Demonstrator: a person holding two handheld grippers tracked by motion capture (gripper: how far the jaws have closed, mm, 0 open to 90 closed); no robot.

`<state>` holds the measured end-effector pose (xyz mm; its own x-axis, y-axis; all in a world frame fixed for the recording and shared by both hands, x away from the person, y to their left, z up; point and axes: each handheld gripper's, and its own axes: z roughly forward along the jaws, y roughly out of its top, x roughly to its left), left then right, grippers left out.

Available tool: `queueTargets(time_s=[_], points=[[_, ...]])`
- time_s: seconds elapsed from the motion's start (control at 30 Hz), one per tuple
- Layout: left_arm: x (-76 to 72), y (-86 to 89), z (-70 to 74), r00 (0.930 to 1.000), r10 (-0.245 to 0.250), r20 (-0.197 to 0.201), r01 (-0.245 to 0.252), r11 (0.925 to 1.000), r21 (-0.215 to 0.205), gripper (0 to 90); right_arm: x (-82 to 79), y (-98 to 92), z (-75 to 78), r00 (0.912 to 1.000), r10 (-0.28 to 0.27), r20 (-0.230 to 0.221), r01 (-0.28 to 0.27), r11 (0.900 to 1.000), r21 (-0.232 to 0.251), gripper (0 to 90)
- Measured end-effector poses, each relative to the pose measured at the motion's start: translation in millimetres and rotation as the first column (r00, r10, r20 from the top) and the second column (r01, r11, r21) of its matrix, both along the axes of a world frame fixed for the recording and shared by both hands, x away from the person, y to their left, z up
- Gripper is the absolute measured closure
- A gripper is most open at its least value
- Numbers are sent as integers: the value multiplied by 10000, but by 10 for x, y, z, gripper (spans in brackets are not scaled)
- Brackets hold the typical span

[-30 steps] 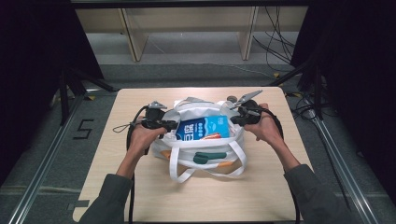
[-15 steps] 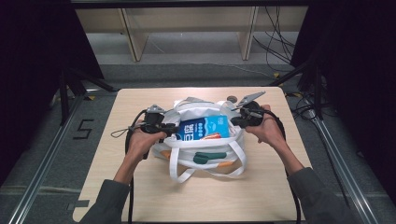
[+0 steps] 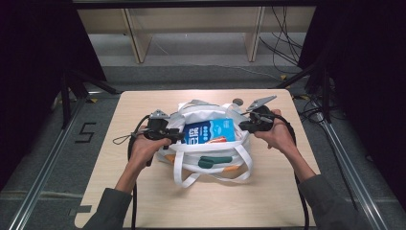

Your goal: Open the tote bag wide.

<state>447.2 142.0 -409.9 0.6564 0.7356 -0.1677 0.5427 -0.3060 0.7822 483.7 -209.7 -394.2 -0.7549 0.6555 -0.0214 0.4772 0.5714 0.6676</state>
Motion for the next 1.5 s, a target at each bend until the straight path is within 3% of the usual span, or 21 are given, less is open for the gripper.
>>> queueTargets(time_s=[0.1, 0.13, 0.23, 0.27, 0.4, 0.47, 0.5, 0.53, 0.57, 0.77, 0.8, 0.83, 0.9, 0.97, 1.03, 1.13, 1.17, 1.2, 1.37, 1.47, 1.5], points=[[-16, 16, 13, 10000, -10, -11, 10, 10000, -93, 593, -16, -21, 7, 10000, -19, 40, 19, 10000, 2, 838], [-25, 23, 17, 10000, 30, -34, -30, 9998, -173, 582, -12, -22, -1, 9994, 91, 340, -93, 9999, 64, 837], [-37, 46, 23, 10000, -13, 33, 14, 9998, -176, 560, -22, -46, 19, 9986, 228, 475, -231, 9997, 58, 831], [-46, 56, 24, 10000, 0, 39, 1, 9998, -197, 554, -37, -59, 43, 9992, 249, 298, -249, 9997, -14, 828], [-100, 119, 33, 9999, -86, 56, 87, 9999, -107, 540, -63, -91, 62, 9987, 229, 455, -232, 9997, 58, 817], [-108, 108, 25, 9999, 72, 100, -68, 9993, -360, 530, -72, -116, 70, 9986, 273, 458, -275, 9996, 32, 805], [-120, 150, 33, 10000, -44, 67, 45, 9999, -137, 525, -93, -127, 72, 9993, 95, 358, -96, 9999, 38, 793], [-128, 156, 32, 9999, 27, 102, -25, 9998, -205, 522, -93, -131, 53, 9983, 67, 574, -75, 9999, 137, 785], [-128, 156, 32, 9999, 27, 102, -25, 9998, -205, 519, -106, -149, 70, 9993, 52, 377, -52, 10000, 18, 775], [-189, 177, 40, 9998, 45, 174, -38, 9992, -402, 489, -150, -221, 80, 9980, -226, 582, 212, 9995, 243, 728], [-194, 196, 47, 9998, -83, 198, 86, 9998, -186, 484, -160, -238, 92, 9986, -295, 443, 287, 9994, 199, 714], [-206, 196, 48, 9998, -22, 177, 26, 9997, -253, 471, -173, -258, 80, 9968, -488, 636, 464, 9982, 389, 669], [-215, 190, 43, 9998, 44, 217, -35, 9992, -408, 467, -182, -267, 79, 9964, -581, 620, 554, 9975, 442, 659], [-235, 218, 53, 9998, -108, 145, 112, 9997, -228, 448, -191, -323, 85, 9967, -524, 618, 508, 9983, 274, 622], [-249, 210, 48, 9998, 128, 160, -121, 9990, -421, 405, -207, -343, 70, 9945, -831, 631, 806, 9959, 398, 584], [-275, 223, 52, 9993, 199, 312, -187, 9991, -382, 385, -236, -373, 70, 9943, -882, 598, 851, 9950, 530, 559], [-284, 241, 54, 9993, 57, 371, -51, 9999, -148, 385, -241, -385, 76, 9949, -817, 584, 791, 9958, 462, 549], [-295, 228, 46, 9994, 141, 331, -129, 9993, -351, 385, -249, -377, 50, 9924, -926, 807, 877, 9942, 624, 541], [-331, 252, 30, 9998, 3, 193, 1, 9998, -175, 351, -295, -429, 79, 9945, -901, 542, 882, 9955, 356, 505], [-362, 255, 13, 9994, 127, 313, -118, 9994, -310, 338, -298, -426, 41, 9902, -1056, 910, 1000, 9929, 647, 494], [-374, 273, 14, 9997, 33, 262, -27, 9997, -241, 338, -312, -443, 60, 9927, -1030, 623, 1002, 9939, 458, 490]])
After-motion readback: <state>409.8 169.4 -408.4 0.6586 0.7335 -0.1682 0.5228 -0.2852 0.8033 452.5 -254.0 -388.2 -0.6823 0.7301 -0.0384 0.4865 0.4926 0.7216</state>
